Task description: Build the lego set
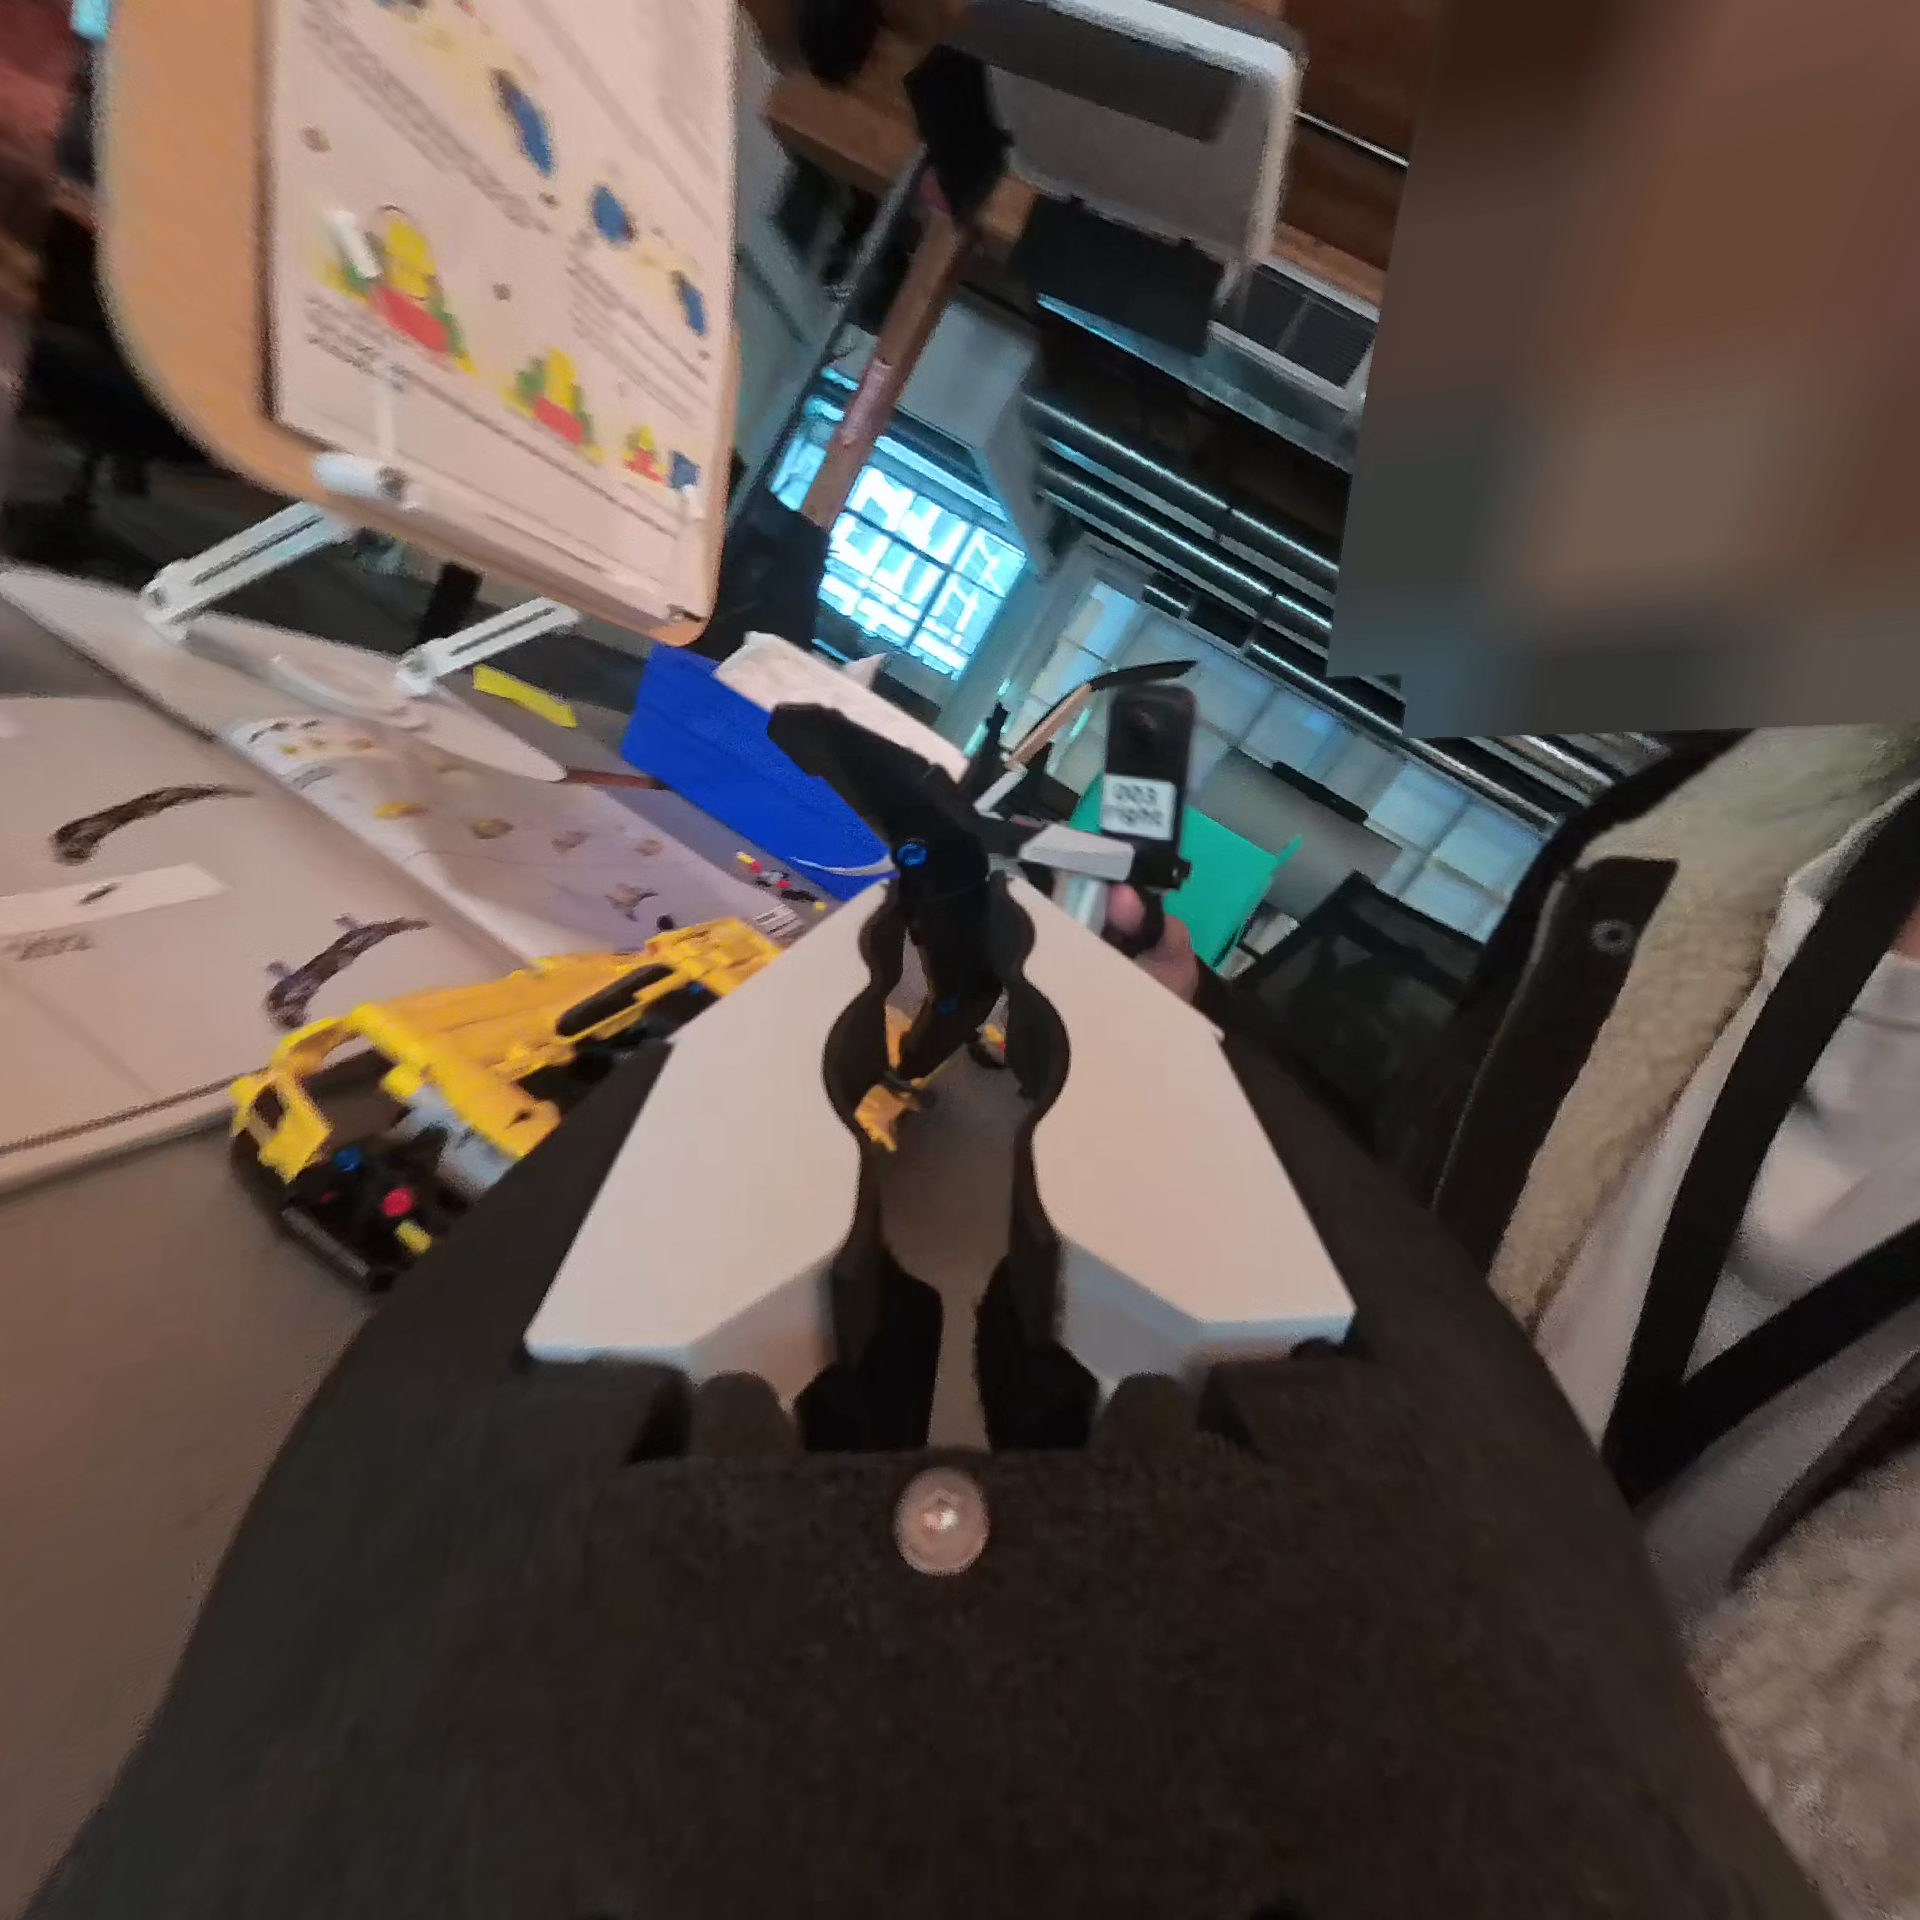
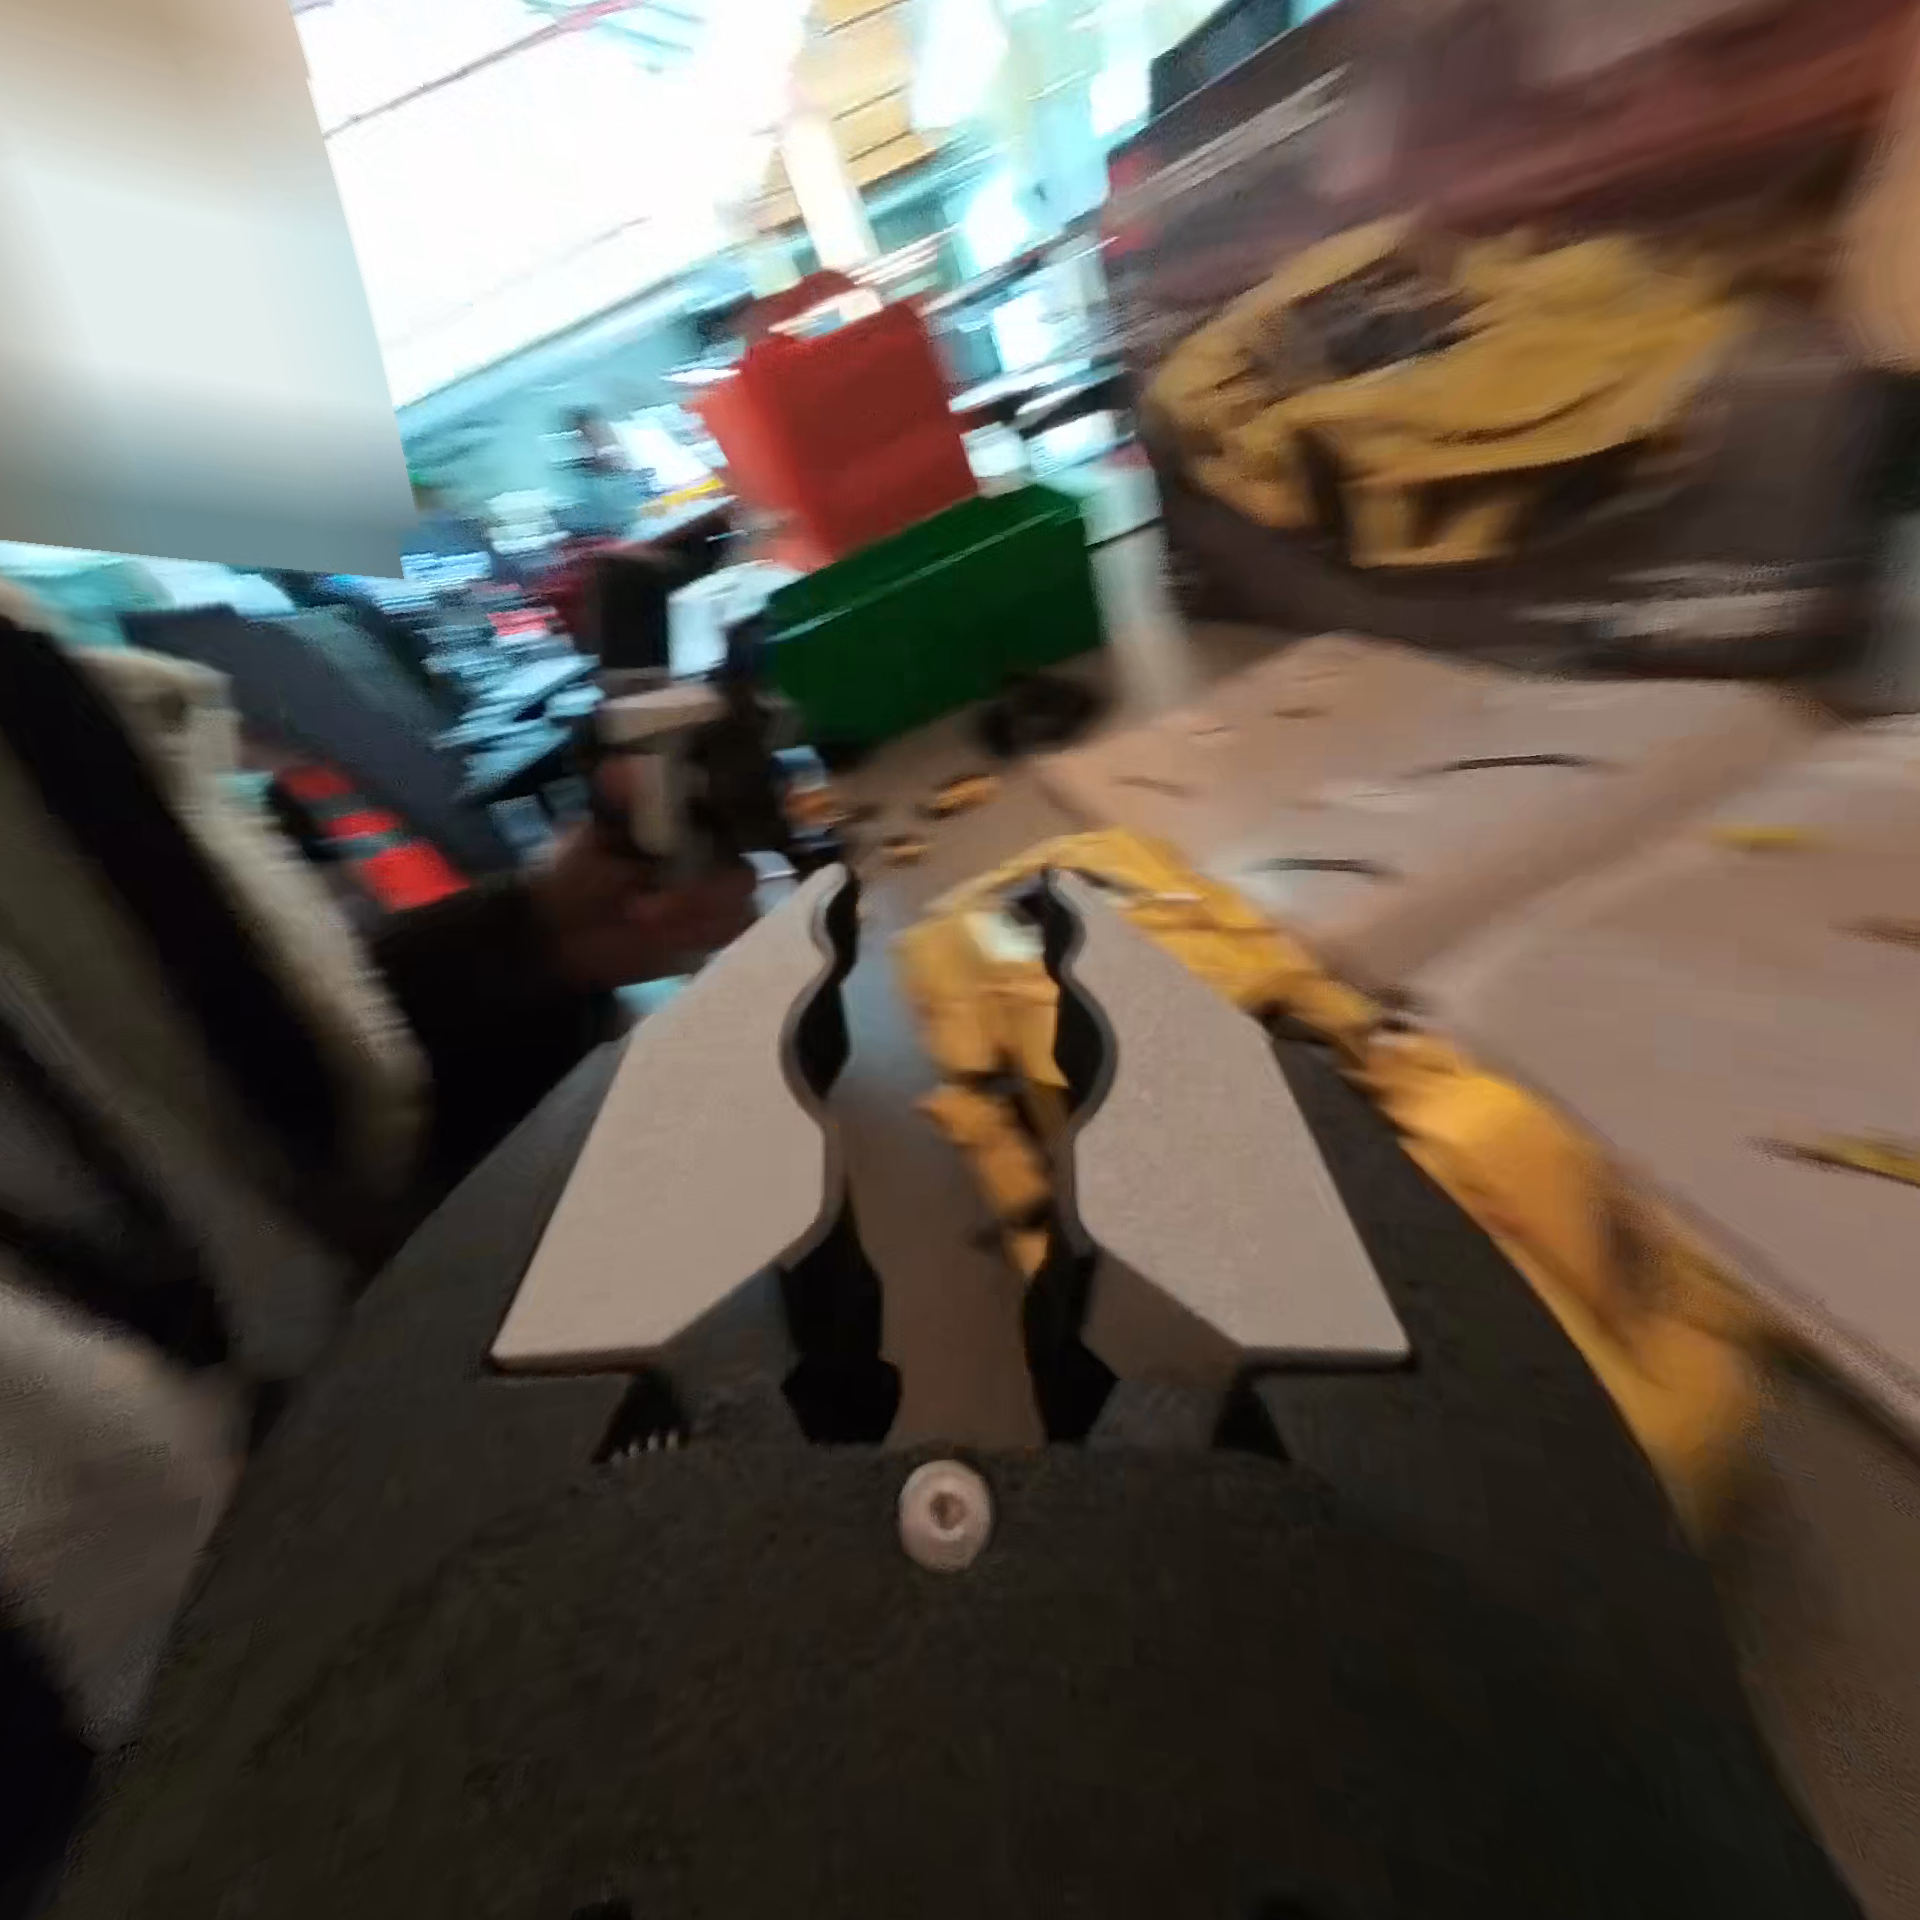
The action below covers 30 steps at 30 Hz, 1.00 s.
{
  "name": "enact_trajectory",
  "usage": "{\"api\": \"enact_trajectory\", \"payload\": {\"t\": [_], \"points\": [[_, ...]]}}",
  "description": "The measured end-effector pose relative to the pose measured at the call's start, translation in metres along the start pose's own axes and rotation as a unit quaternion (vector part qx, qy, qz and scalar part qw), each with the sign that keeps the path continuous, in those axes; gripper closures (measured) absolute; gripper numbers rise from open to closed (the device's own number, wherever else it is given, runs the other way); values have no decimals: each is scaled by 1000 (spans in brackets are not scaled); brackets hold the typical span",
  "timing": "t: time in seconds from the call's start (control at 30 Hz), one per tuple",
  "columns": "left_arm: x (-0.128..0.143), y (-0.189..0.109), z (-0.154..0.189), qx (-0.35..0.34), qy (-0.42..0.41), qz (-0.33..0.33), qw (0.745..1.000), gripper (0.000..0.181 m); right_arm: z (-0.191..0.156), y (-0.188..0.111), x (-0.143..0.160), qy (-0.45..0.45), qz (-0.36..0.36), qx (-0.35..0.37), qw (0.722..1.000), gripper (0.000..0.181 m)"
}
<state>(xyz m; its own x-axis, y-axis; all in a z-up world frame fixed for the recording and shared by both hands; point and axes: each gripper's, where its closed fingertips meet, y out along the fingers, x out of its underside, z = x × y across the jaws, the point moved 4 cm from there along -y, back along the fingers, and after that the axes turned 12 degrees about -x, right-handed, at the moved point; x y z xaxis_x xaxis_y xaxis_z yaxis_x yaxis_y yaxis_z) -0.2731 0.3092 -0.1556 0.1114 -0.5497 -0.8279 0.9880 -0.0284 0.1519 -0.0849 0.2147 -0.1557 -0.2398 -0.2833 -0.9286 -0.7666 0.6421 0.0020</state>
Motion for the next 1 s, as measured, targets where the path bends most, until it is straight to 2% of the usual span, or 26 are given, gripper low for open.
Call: {"api": "enact_trajectory", "payload": {"t": [0.03,0.1,0.2,0.3,0.37,0.43,0.47,0.53,0.57,0.63,0.7,0.8,0.93,1.0], "points": [[2,1,10,27,8,0,1000,165,-15,17,1,31,-16,-56,998,137],[7,4,30,81,14,-12,997,166,-40,46,6,49,-59,-129,989,132],[15,4,54,126,46,-26,991,166,-69,74,14,43,-114,-183,976,131],[21,1,70,151,82,-31,985,166,-96,88,19,35,-157,-227,961,138],[28,0,76,151,108,-33,982,166,-101,92,24,18,-182,-211,960,143],[33,-3,80,154,121,-38,980,166,-105,93,26,-2,-193,-193,962,165],[36,-4,80,142,125,-45,981,166,-105,92,28,-10,-201,-182,963,165],[41,-7,74,100,124,-65,985,160,-100,91,32,-7,-222,-137,965,165],[45,-13,71,77,114,-90,986,145,-95,90,33,-13,-233,-104,967,165],[55,-32,63,21,107,-145,983,142,-81,88,32,-27,-256,-28,966,165],[55,-58,59,-32,123,-130,983,142,-68,92,41,-25,-315,21,949,165],[43,-93,59,-93,130,-72,984,142,-50,118,67,-3,-413,65,908,165],[32,-123,58,-136,142,-47,979,142,-20,184,80,50,-432,117,893,166],[29,-133,57,-155,163,-43,973,142,2,206,85,52,-461,165,870,166]]}}
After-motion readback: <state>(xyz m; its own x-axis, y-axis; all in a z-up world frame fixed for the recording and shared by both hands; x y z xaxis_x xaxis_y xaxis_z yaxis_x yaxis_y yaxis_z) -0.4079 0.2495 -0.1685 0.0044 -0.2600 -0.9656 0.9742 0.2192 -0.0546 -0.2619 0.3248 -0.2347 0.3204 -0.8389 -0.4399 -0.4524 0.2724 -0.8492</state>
